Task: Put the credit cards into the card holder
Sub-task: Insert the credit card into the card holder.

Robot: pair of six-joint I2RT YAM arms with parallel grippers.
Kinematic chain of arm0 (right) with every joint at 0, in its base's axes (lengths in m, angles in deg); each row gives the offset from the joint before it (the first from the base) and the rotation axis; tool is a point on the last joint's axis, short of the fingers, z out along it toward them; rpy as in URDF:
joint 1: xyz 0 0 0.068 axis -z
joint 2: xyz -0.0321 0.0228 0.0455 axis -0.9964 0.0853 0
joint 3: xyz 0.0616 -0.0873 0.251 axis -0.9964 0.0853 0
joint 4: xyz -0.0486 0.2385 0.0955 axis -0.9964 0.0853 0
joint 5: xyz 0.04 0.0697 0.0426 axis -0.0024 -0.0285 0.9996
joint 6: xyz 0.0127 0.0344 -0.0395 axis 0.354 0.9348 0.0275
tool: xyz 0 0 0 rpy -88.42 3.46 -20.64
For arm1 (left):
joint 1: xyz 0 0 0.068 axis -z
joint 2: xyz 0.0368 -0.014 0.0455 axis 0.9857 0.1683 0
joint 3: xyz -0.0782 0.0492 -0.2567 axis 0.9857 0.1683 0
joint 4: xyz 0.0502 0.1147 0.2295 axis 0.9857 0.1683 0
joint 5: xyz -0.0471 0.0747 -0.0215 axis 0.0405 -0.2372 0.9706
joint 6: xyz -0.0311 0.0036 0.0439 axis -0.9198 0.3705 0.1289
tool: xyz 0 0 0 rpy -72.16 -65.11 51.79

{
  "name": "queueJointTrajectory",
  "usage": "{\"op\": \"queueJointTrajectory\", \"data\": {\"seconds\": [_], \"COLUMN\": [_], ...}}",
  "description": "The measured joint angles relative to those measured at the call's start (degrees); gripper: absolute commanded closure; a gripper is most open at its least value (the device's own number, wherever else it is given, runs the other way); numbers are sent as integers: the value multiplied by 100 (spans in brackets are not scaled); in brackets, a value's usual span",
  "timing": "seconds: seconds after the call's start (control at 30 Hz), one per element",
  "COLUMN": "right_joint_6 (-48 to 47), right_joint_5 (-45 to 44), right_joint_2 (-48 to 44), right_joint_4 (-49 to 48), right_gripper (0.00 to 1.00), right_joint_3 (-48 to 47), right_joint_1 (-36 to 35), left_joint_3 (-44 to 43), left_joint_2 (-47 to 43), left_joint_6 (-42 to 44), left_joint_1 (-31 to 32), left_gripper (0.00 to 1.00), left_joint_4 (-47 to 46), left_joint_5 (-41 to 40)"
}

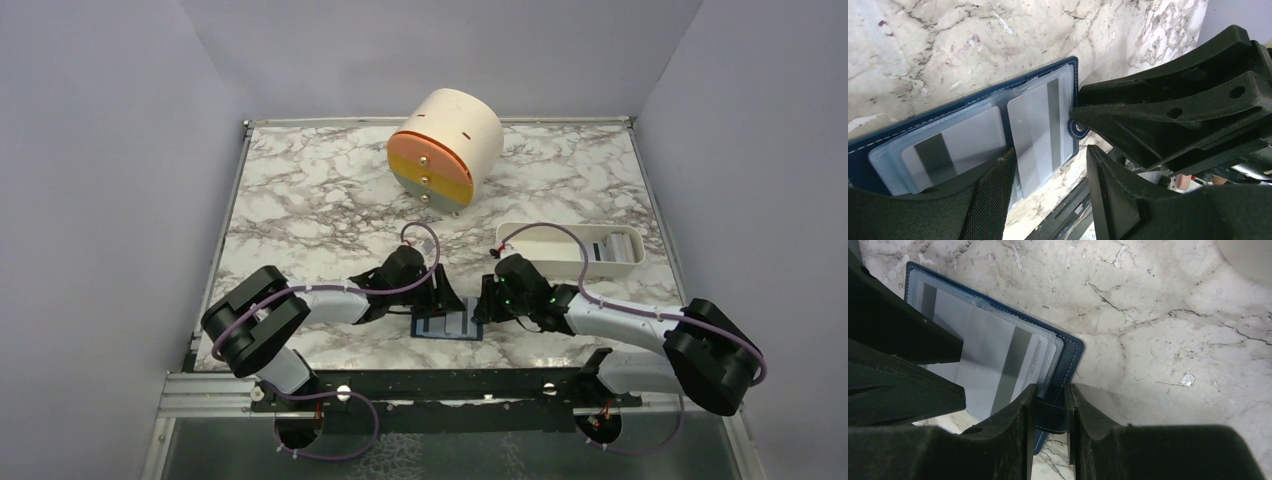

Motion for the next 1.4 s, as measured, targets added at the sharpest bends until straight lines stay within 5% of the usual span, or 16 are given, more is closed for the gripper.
{"op": "queueJointTrajectory", "data": {"seconds": [0.53,0.9,1.4], "right_joint_6": [-140,-356,-212], "right_joint_5": [-330,-743,-415], "right_joint_2": [96,87,-205], "right_joint_4": [-214,562,968], "right_gripper": [78,66,64], "right_joint_3": [-13,-625,-1080], "right_joint_1": [4,0,-2], "left_joint_3": [-560,-1117,-457], "left_joint_2": [450,350,-739], "left_joint_6": [46,501,704], "left_joint_1": [251,275,-715], "left_gripper": [44,38,38], "left_joint_4": [308,984,1451], "left_joint_5": [-302,-682,-699]}}
